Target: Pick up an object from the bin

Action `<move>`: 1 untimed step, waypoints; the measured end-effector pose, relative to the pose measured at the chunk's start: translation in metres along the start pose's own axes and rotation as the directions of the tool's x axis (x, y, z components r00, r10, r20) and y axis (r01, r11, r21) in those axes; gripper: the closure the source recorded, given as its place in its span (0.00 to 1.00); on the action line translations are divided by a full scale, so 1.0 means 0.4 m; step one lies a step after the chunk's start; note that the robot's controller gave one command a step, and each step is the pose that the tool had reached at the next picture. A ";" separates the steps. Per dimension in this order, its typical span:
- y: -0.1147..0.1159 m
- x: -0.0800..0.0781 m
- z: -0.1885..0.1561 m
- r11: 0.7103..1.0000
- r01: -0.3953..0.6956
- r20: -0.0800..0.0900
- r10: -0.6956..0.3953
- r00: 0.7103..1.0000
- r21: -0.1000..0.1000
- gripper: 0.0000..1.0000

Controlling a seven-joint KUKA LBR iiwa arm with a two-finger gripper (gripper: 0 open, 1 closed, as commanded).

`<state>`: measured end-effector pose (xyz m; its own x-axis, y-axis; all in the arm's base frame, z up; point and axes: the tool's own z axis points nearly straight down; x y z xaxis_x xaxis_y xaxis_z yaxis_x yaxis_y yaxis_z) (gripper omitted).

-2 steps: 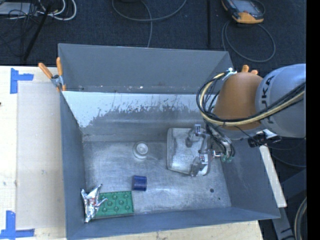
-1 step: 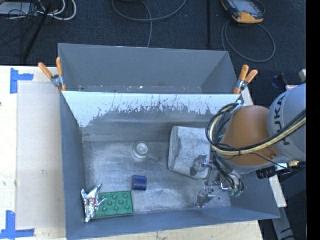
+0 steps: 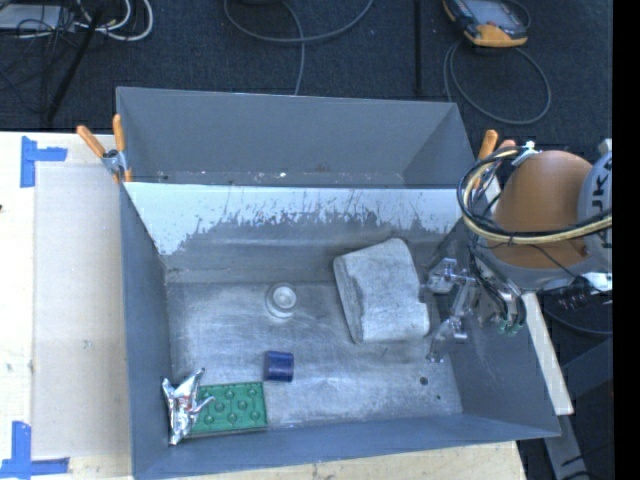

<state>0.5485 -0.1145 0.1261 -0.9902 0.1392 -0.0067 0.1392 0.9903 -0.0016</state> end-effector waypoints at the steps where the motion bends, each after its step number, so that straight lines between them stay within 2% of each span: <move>1: 0.030 0.140 0.087 0.970 -0.242 -0.011 0.242 0.970 0.001 0.00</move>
Offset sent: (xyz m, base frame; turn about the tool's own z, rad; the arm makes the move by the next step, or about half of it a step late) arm -0.0521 0.0199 -0.0341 0.2436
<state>0.4950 -0.0948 0.0908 -0.9270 0.3751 0.0042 0.3751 0.9270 -0.0009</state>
